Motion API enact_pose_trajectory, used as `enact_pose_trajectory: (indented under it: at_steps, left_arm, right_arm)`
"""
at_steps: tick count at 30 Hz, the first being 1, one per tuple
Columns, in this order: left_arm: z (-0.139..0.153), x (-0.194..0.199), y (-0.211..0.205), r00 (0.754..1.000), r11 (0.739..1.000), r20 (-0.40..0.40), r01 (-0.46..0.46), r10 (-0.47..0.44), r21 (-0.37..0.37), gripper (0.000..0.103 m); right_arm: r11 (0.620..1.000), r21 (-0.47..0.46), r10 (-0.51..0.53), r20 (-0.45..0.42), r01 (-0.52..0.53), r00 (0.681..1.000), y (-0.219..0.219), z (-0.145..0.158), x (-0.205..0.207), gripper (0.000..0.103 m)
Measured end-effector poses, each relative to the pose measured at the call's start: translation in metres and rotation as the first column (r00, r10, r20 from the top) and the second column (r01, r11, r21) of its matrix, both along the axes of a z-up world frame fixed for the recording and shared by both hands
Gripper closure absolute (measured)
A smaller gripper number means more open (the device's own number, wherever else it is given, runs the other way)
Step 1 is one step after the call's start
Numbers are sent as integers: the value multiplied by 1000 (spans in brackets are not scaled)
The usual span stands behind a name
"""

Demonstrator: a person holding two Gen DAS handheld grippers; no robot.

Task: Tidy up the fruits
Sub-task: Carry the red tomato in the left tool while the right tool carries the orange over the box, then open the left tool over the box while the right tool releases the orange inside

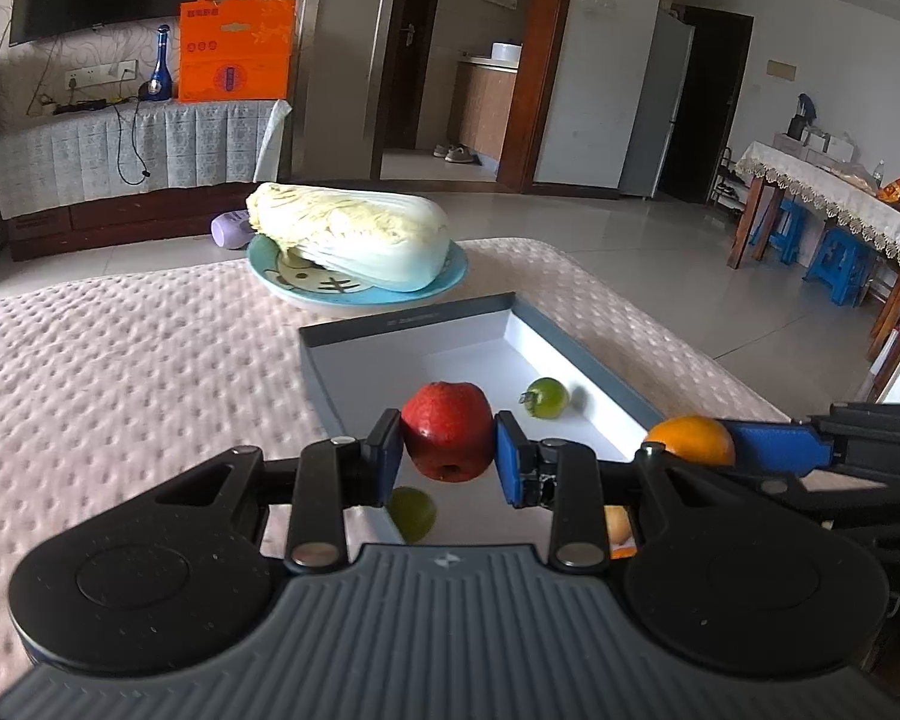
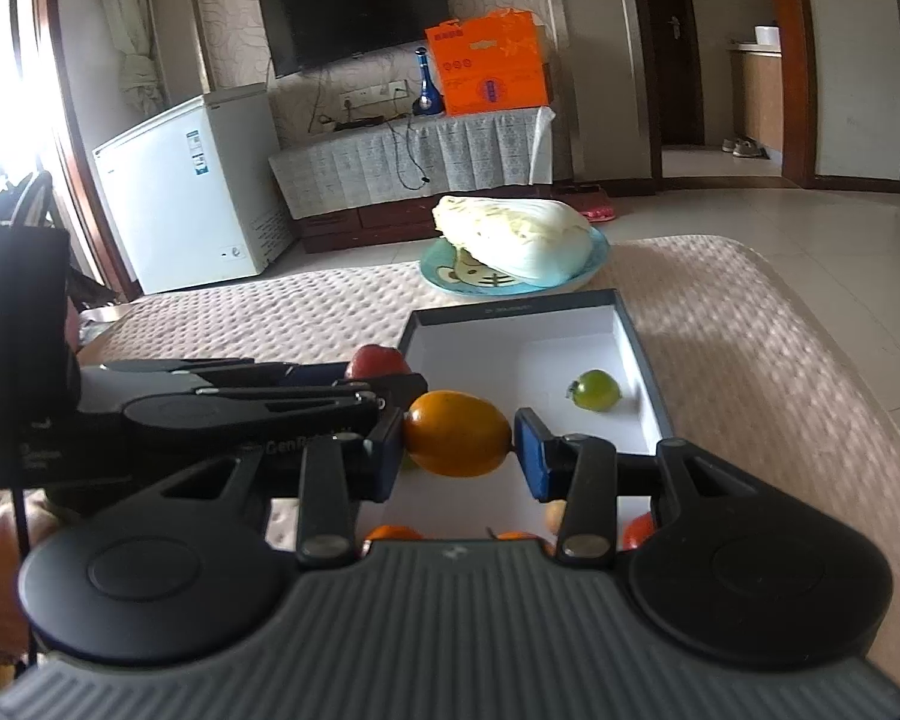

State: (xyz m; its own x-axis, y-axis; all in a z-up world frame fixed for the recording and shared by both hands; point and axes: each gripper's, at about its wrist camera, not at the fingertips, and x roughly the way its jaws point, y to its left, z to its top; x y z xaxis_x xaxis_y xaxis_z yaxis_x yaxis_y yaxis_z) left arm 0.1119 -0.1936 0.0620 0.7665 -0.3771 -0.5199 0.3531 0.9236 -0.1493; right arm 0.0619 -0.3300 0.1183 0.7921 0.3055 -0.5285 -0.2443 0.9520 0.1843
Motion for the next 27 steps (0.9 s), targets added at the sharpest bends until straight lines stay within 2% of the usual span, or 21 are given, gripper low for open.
enact_pose_trajectory:
  at_steps: [8,16,23,24,26,27]
  left_arm:
    - [-3,15,-16,1000,1000,-11,-6,5,-21,65]
    - [-16,27,-35,999,1000,-33,4,-3,26,64]
    - [-16,29,-32,1000,1000,-27,4,-4,5,64]
    - [-15,29,-31,1000,1000,-27,4,-4,2,63]
    - [-13,28,-29,1000,1000,-22,-5,5,-6,48]
    - [-11,27,-27,1000,1000,-13,-14,14,-14,44]
  right_arm:
    - [1000,-17,-23,-32,22,999,-12,-7,1,60]
    - [999,-27,-30,-56,28,998,-21,-13,3,60]
    - [999,-28,-29,-66,27,997,-22,-15,6,60]
    - [999,-28,-30,-68,28,997,-22,-16,7,60]
    - [999,-31,-32,-66,30,997,-21,-16,7,60]
    - [999,-33,-35,-65,33,997,-20,-17,7,60]
